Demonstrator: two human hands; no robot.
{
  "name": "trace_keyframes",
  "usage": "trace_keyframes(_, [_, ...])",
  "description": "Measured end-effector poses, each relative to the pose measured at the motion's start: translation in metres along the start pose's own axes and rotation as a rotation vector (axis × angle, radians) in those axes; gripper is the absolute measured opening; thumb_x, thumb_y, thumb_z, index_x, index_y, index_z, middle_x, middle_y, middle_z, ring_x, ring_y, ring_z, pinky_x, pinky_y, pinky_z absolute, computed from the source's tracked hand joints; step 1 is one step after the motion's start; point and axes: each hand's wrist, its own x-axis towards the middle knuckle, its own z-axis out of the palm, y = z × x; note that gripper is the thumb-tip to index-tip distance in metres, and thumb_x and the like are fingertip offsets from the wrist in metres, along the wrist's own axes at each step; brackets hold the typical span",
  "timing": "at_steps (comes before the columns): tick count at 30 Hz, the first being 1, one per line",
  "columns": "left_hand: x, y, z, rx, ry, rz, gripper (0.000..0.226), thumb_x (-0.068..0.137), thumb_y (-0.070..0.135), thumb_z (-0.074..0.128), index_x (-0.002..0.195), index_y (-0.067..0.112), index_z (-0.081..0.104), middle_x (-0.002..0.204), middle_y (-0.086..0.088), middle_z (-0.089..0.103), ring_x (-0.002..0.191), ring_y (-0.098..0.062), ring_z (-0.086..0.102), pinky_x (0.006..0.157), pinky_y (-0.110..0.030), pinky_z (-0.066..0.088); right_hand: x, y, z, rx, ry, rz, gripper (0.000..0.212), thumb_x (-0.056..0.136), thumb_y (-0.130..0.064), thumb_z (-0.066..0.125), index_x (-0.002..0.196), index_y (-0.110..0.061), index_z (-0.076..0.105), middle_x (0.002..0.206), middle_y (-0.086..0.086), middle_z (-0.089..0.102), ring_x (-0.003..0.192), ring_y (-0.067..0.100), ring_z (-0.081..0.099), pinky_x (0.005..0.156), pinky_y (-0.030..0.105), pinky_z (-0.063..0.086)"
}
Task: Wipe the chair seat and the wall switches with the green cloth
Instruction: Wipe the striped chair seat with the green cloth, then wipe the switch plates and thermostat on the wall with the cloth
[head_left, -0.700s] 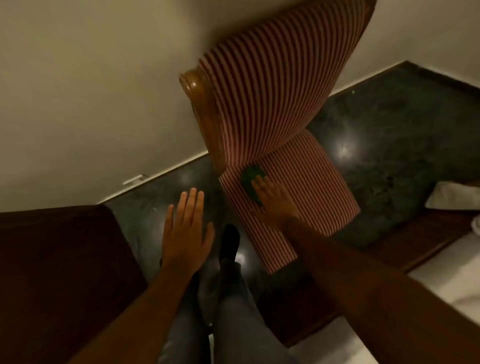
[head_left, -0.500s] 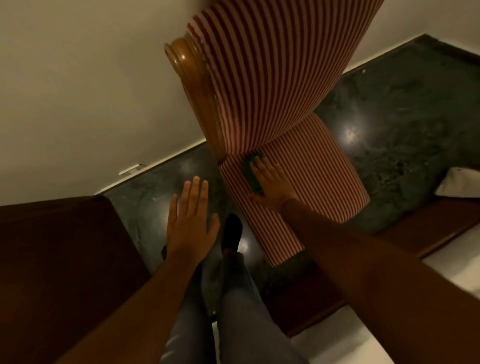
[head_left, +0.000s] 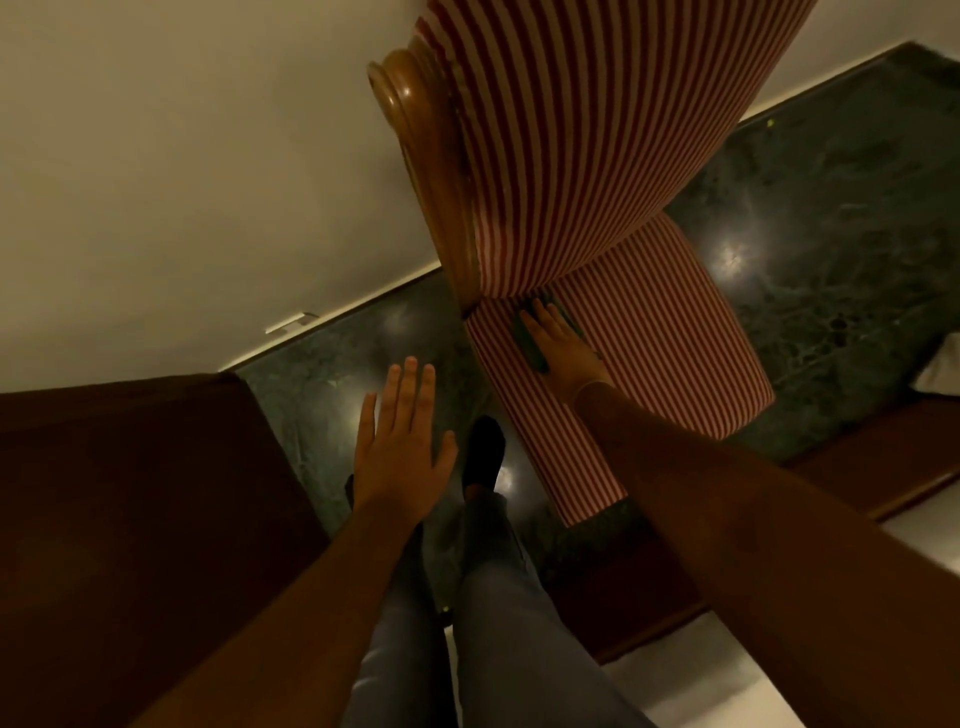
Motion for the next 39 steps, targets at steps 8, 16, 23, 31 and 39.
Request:
trace_keyframes(8, [-0.018, -0.015, -0.06, 0.071, 0.047, 0.045, 0.093, 0.105, 0.048, 0.066, 0.18, 0.015, 0.02, 0.188, -0.009, 0.011, 0.174, -0.029, 0.006, 0.139, -0.052, 0.006, -0.056, -0.041, -0.031, 0.01, 0.108, -0.082, 0.092, 0.094, 0.006, 0.054, 0.168, -0.018, 0.005, 0.177, 0.002, -0.006, 0.165, 0.024, -0.008, 0.132, 0.041, 0.005])
trace_keyframes(16, [-0.042, -0.034, -0.162, 0.068, 0.323, -0.005, 0.089, 0.103, 0.048, 0.062, 0.177, 0.011, 0.029, 0.186, -0.011, 0.02, 0.172, -0.033, 0.019, 0.136, -0.052, 0.014, -0.139, -0.144, -0.103, 0.178, 0.424, -0.248, 0.065, 0.099, -0.014, 0.038, 0.161, -0.001, 0.027, 0.172, 0.018, 0.021, 0.162, 0.037, 0.015, 0.133, 0.048, 0.016])
trace_keyframes(23, [-0.064, -0.063, -0.275, 0.14, 0.659, -0.058, 0.082, 0.105, 0.049, 0.048, 0.174, 0.008, 0.032, 0.183, -0.015, 0.026, 0.168, -0.036, 0.026, 0.134, -0.054, 0.02, -0.18, -0.234, -0.181, 0.315, 0.701, -0.464, 0.083, 0.083, 0.021, 0.065, 0.158, 0.002, 0.036, 0.171, 0.016, 0.024, 0.161, 0.04, 0.018, 0.128, 0.057, 0.024])
trace_keyframes(31, [-0.087, -0.104, -0.37, 0.169, 0.952, -0.188, 0.093, 0.105, 0.054, 0.046, 0.181, 0.015, 0.009, 0.187, -0.014, 0.014, 0.175, -0.022, -0.008, 0.139, -0.044, -0.006, -0.224, -0.325, -0.268, 0.292, 0.924, -0.669, 0.081, 0.08, -0.002, 0.038, 0.161, -0.003, 0.032, 0.175, 0.011, 0.017, 0.165, 0.029, 0.008, 0.134, 0.044, 0.01])
trace_keyframes(39, [-0.11, -0.149, -0.454, 0.165, 1.275, -0.251, 0.096, 0.107, 0.055, 0.043, 0.181, 0.015, -0.002, 0.189, -0.012, -0.001, 0.175, -0.028, -0.005, 0.14, -0.049, -0.008, -0.254, -0.408, -0.316, 0.253, 1.119, -0.873, 0.087, 0.094, 0.0, 0.052, 0.168, -0.029, 0.016, 0.177, -0.001, 0.015, 0.165, 0.026, 0.011, 0.134, 0.032, 0.008])
